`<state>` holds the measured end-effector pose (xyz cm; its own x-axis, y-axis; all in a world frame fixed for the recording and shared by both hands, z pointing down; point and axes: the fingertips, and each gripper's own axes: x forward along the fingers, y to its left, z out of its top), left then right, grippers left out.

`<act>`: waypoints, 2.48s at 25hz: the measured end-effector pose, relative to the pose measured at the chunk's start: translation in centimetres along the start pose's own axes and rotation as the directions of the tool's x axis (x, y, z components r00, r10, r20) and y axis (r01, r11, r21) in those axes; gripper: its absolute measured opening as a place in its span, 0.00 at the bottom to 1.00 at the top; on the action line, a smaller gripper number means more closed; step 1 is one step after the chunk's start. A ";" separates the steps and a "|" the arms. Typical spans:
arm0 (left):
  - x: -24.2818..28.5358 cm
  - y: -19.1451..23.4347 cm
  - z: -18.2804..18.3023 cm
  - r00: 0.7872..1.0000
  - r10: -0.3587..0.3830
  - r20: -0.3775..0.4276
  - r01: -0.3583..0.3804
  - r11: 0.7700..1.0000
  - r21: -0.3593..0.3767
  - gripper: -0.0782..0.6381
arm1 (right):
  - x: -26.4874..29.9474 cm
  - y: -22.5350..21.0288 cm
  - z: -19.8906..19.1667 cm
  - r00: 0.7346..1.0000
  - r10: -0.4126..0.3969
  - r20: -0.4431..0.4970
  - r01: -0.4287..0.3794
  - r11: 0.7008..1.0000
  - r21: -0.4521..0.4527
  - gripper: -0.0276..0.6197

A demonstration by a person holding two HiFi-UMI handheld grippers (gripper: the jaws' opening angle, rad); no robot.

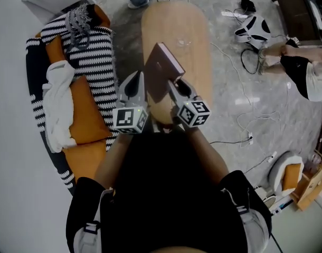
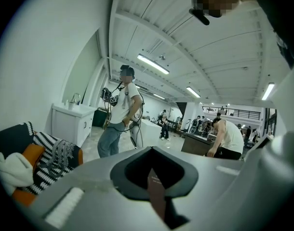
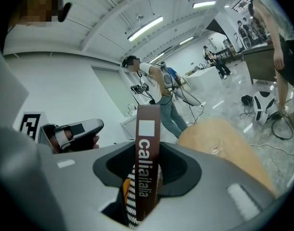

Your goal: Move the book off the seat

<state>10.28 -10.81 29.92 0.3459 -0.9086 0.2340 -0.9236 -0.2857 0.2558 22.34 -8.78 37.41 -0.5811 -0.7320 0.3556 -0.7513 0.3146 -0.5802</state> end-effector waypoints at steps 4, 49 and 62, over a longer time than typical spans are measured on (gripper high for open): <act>1.6 1.3 -0.9 1.000 -0.011 -0.025 0.011 1.000 -0.011 0.12 | 1.9 -1.6 -1.0 0.999 -0.029 -0.021 0.030 0.999 0.028 0.28; 16.1 13.7 -18.1 0.969 -0.075 -0.236 0.046 0.991 -0.125 0.12 | 18.5 -18.4 -15.1 0.981 -0.092 -0.172 0.139 0.948 0.287 0.28; 17.2 14.9 -23.6 0.964 -0.086 -0.252 0.047 0.986 -0.158 0.12 | 20.0 -23.2 -19.2 0.990 -0.033 -0.139 0.083 0.924 0.374 0.28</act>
<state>6.37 -23.55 59.95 0.4548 -0.7743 0.4400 -0.8685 -0.2762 0.4116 22.14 -19.08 72.05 -0.5937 -0.6512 0.4728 -0.6254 0.0036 -0.7803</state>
